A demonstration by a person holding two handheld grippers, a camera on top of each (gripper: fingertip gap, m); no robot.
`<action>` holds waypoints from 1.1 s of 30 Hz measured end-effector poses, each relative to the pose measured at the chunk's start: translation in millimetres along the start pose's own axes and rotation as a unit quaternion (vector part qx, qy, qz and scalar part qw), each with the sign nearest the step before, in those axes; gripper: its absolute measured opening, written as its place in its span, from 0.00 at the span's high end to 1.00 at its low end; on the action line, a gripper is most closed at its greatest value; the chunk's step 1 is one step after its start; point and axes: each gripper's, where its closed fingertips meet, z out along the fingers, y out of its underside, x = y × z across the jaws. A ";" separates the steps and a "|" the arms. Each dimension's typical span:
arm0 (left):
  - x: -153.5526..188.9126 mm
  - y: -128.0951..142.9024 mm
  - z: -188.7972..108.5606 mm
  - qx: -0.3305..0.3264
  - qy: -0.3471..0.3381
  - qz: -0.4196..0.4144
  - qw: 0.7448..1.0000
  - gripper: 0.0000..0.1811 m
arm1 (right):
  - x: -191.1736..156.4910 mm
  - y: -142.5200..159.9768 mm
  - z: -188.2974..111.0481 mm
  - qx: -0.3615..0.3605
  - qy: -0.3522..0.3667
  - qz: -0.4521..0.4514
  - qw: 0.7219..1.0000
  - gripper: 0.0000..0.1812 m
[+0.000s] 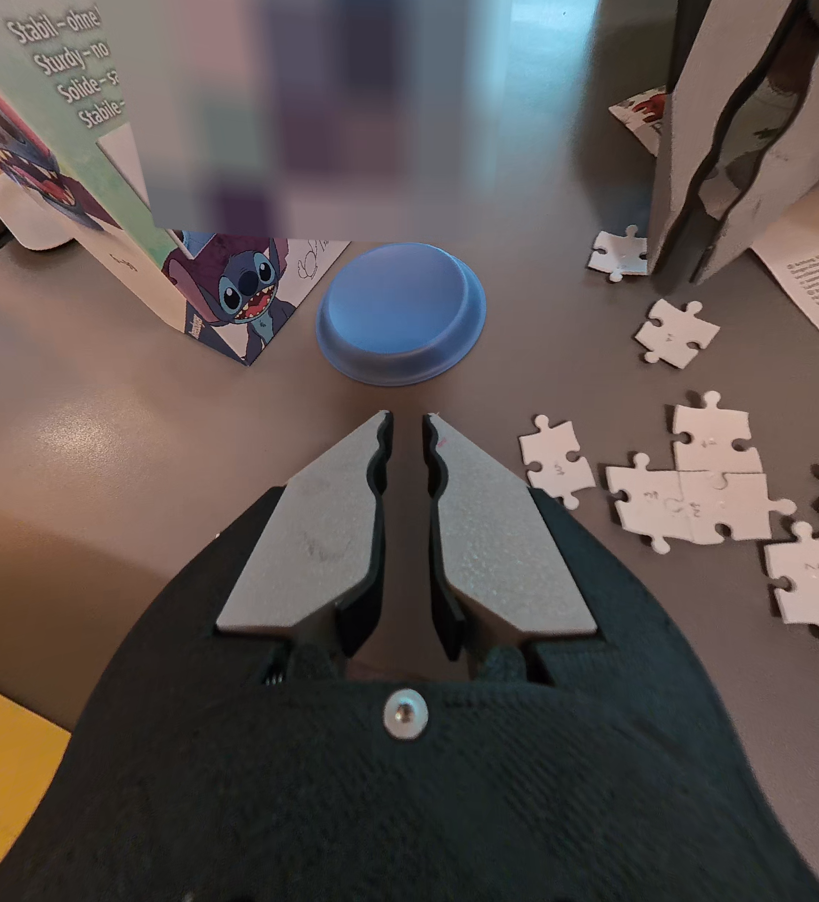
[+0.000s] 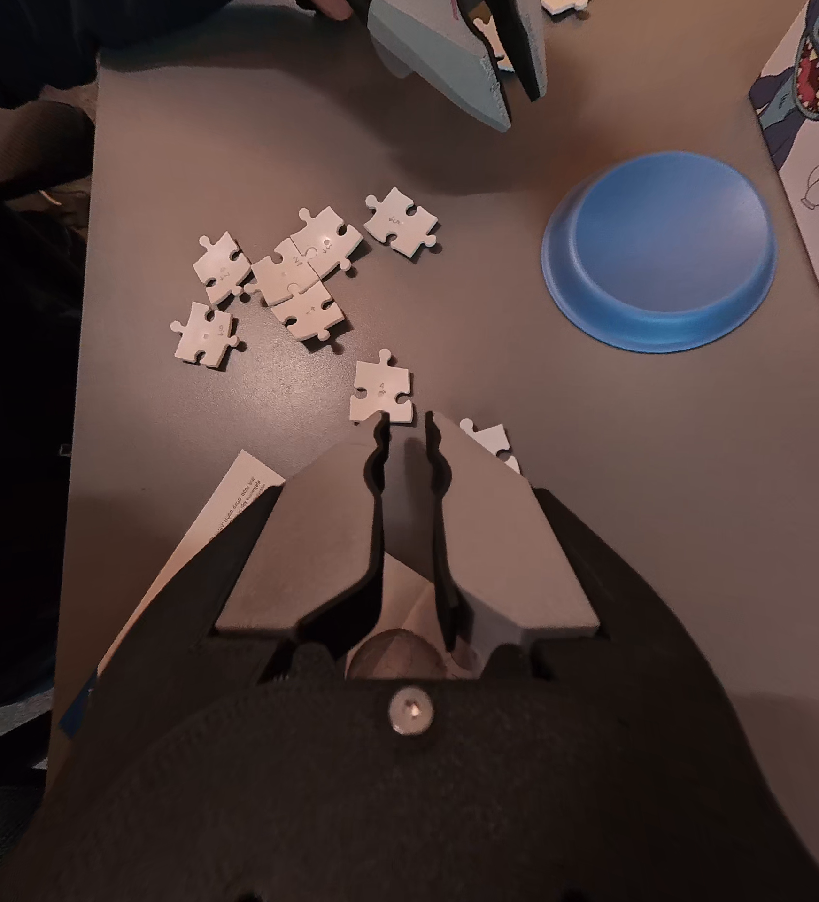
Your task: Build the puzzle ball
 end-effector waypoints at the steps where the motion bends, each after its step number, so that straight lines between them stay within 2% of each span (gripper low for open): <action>1: 0.0 0.1 0.1 0.000 0.000 0.000 1.000 0.95 | -0.8 1.3 1.3 -0.005 -0.004 0.003 1.000 0.93; 9: -0.3 0.5 0.0 -0.001 0.000 0.000 1.000 0.95 | -17.7 8.7 9.3 -0.034 -0.041 -0.013 0.998 0.95; 33: 0.3 1.4 0.5 -0.004 0.001 0.002 1.000 0.95 | -12.8 6.2 7.9 -0.028 -0.029 -0.006 0.999 0.93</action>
